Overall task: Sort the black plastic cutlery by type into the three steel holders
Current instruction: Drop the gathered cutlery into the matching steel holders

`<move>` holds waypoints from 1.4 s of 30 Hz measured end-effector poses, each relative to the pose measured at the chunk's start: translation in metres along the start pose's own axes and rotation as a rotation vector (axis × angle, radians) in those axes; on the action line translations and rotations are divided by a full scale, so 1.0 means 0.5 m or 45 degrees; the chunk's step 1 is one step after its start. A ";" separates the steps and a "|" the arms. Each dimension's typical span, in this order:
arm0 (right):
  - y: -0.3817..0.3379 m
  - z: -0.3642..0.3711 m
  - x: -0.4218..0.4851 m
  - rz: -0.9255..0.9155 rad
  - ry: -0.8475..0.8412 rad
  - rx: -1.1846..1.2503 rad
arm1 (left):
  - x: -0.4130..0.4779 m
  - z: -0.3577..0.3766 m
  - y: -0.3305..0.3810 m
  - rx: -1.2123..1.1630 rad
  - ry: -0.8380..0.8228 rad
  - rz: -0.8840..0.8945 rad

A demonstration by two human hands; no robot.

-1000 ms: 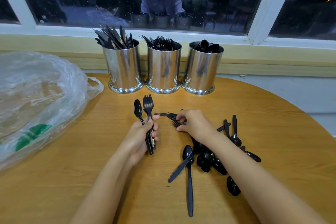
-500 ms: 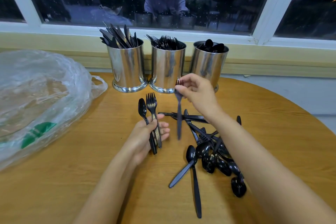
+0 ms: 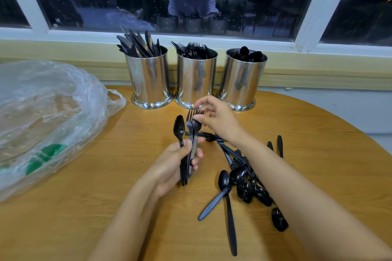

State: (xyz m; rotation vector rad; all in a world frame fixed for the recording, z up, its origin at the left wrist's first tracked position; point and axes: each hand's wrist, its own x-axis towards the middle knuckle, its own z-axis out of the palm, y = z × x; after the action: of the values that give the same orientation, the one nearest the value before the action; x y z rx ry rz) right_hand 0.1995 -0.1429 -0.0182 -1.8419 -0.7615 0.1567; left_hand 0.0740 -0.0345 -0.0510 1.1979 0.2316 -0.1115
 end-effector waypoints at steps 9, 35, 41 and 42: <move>-0.006 -0.035 -0.009 -0.047 0.081 0.048 | -0.001 -0.006 0.000 0.058 0.081 0.087; 0.032 -0.041 -0.024 0.266 -0.010 0.090 | 0.012 -0.017 0.003 -0.216 0.368 0.055; -0.006 -0.062 -0.021 0.219 0.071 0.319 | 0.010 -0.012 0.002 -0.231 0.332 0.045; -0.015 -0.059 -0.021 0.224 0.032 0.326 | 0.010 -0.010 0.001 -0.226 0.322 0.045</move>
State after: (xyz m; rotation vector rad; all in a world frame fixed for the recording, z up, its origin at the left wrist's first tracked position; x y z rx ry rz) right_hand 0.2017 -0.1709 -0.0022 -1.6612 -0.5346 0.3286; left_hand 0.0781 -0.0292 -0.0534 1.0371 0.4327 0.0911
